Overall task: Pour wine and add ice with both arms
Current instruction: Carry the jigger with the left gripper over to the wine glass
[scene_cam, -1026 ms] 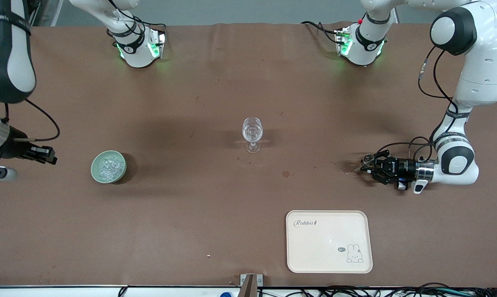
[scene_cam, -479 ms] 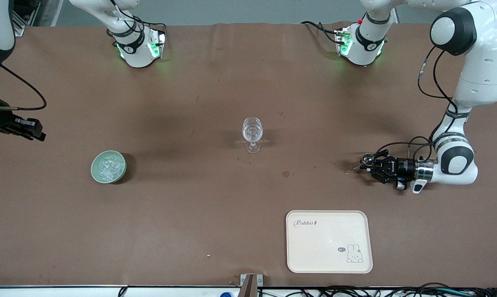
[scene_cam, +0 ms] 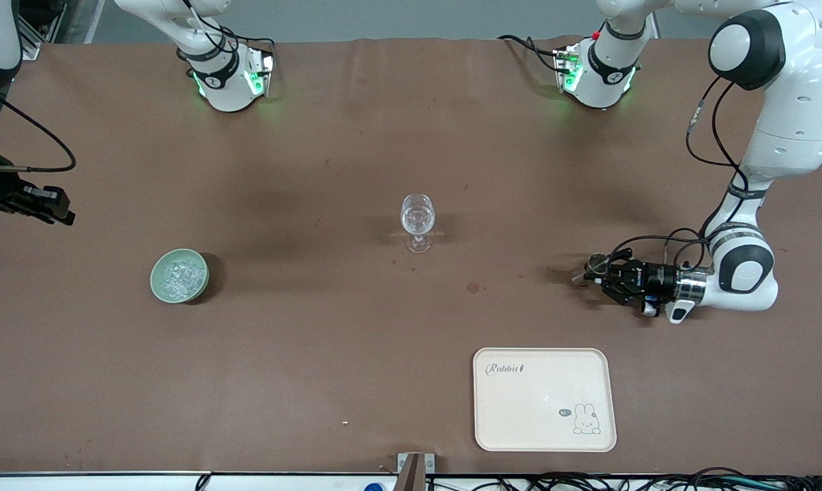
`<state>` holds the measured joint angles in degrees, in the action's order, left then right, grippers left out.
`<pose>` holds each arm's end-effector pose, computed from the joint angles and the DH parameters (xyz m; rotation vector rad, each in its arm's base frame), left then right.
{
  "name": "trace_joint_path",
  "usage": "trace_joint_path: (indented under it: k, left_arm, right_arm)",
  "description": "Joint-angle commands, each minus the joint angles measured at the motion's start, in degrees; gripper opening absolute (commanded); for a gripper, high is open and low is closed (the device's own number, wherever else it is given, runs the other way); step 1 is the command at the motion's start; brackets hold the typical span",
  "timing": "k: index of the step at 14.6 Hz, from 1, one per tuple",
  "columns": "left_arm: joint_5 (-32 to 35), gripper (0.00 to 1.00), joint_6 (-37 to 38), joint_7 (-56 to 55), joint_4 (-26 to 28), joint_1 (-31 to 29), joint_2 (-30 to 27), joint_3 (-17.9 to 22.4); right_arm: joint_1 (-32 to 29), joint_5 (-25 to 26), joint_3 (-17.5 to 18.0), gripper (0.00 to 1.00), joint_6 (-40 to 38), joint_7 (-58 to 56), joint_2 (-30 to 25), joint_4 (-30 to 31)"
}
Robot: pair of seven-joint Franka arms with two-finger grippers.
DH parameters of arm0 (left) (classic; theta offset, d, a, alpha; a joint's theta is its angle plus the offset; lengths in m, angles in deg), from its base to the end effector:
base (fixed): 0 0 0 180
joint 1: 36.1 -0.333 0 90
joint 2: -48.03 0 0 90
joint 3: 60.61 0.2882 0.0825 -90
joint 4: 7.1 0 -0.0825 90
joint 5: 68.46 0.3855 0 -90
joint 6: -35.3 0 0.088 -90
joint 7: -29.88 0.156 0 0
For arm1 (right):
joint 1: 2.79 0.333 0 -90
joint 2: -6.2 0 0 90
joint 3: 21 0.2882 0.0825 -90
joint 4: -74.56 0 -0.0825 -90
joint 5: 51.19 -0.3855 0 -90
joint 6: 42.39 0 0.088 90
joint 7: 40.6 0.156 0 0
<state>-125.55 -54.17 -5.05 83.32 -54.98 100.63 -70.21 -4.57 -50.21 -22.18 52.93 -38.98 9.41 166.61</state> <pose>0.5855 -0.0347 0.0874 1.5616 1.2031 -1.2429 0.5772 -0.0321 0.5071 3.1210 -0.1223 0.0013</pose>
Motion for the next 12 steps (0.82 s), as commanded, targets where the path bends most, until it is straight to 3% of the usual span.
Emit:
trace_joint_path:
  k: [1,4,12]
  left_arm:
    - [-1.01,0.01,0.88,-1.8,1.16,0.6,-3.19,-0.33]
    - [-1.1,0.01,-0.95,-1.89,5.37,1.13,-7.67,-2.78]
    - [-1.1,0.0,-13.08,-8.3,15.84,1.04,-18.93,-14.29]
  right_arm:
    - [0.02,-0.19,0.12,0.07,-0.05,-0.13,-2.06,1.47]
    - [0.01,-0.19,0.12,0.07,-0.14,-0.31,-2.85,1.38]
    - [-0.07,-0.19,0.04,0.07,-2.07,-0.31,-4.26,0.94]
